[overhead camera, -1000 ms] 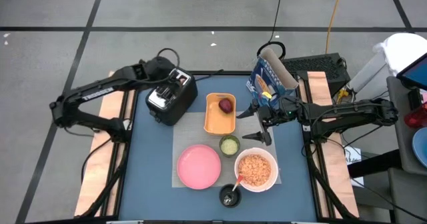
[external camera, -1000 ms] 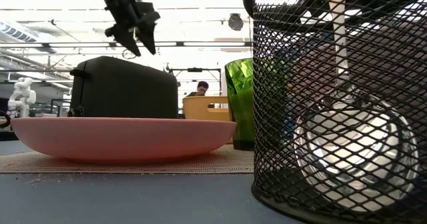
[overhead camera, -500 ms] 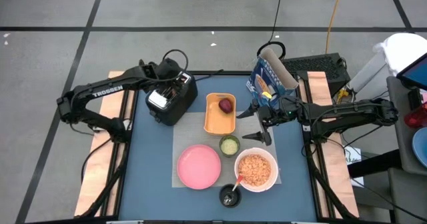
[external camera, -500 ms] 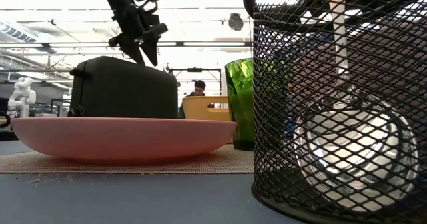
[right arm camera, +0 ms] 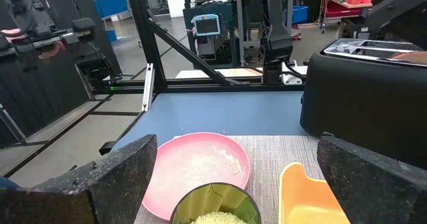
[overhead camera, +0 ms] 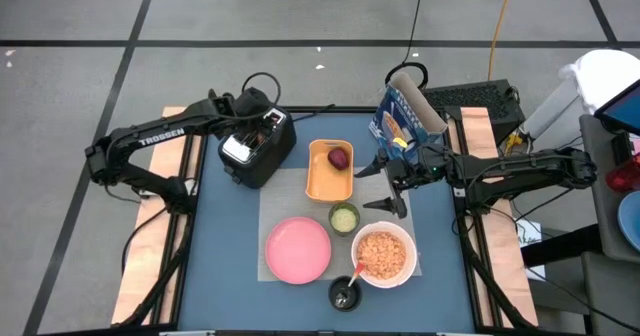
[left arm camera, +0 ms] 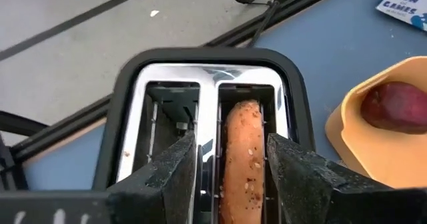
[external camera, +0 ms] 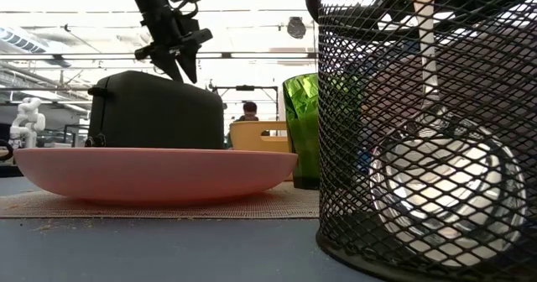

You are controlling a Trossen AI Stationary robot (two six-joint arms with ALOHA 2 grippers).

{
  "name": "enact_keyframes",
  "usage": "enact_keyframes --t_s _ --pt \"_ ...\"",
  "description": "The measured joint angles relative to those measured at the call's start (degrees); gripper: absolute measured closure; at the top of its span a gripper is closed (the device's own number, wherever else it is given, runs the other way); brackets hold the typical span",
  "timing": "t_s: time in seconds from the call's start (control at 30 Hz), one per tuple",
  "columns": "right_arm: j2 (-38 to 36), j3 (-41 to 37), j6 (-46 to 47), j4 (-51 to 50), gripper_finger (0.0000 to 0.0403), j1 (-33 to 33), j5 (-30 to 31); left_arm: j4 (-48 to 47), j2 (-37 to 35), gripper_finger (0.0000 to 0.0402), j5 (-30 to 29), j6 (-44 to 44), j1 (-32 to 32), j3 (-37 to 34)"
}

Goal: Arrange a breakfast setting
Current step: Put the bagel from the toaster on the pink plate

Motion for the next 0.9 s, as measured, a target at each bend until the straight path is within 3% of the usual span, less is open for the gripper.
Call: enact_keyframes --t_s 0.9 --pt "0.00 0.00 0.00 0.00 0.0005 -0.02 0.00 3.41 -0.09 0.0214 0.23 -1.48 -0.40 -3.67"
